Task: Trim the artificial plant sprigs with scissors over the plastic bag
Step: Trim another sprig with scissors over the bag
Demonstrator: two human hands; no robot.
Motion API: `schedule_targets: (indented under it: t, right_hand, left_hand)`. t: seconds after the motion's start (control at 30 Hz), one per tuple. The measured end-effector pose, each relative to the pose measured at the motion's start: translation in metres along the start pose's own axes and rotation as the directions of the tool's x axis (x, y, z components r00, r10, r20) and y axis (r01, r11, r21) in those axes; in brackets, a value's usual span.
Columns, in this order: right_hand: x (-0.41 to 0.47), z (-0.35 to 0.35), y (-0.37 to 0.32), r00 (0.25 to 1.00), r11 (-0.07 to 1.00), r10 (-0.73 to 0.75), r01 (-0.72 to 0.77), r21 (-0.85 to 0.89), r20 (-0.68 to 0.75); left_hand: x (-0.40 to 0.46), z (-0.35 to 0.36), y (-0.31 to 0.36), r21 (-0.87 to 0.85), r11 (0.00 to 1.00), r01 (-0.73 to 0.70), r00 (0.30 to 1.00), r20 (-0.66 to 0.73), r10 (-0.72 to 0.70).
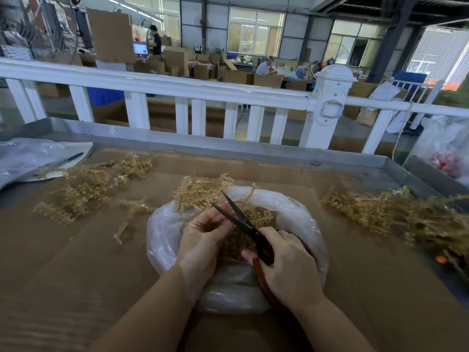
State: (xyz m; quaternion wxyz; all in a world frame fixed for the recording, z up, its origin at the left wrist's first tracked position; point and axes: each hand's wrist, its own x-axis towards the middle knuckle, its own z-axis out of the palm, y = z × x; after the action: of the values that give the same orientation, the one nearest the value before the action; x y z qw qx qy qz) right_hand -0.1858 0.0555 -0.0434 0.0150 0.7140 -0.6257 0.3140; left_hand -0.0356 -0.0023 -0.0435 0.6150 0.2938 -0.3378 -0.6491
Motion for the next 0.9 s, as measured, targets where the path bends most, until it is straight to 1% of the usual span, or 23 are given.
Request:
schedule_targets:
  t: [0.17,0.3,0.4,0.57,0.9]
  right_hand:
    - [-0.0013,-0.0005,-0.0009,1.000,1.000,-0.001,0.001,0.021,-0.030]
    - [-0.0016,-0.0020,-0.0002,1.000,0.999,0.001,-0.001,0.037,-0.023]
    - [-0.0020,-0.0022,-0.0004,1.000,0.999,0.004,-0.003,0.042,-0.027]
    - [-0.0016,-0.0015,0.0004,1.000,1.000,0.004,-0.004,0.016,-0.007]
    - [-0.0006,0.0006,0.0029,1.000,1.000,0.007,-0.007,-0.007,0.010]
  left_hand:
    - [-0.0018,-0.0013,-0.0028,0.027,0.999,-0.026,1.000,-0.002,0.026]
    - [-0.0040,0.0013,-0.0025,0.036,0.999,-0.026,0.999,-0.038,0.028]
    - [-0.0049,0.0028,-0.0017,-0.002,1.000,-0.024,0.998,-0.053,0.024]
    - [-0.0014,-0.0009,-0.0018,-0.126,0.992,-0.020,0.999,-0.047,0.014]
    - [-0.0015,-0.0013,-0.0017,-0.123,0.992,-0.034,0.999,-0.015,0.032]
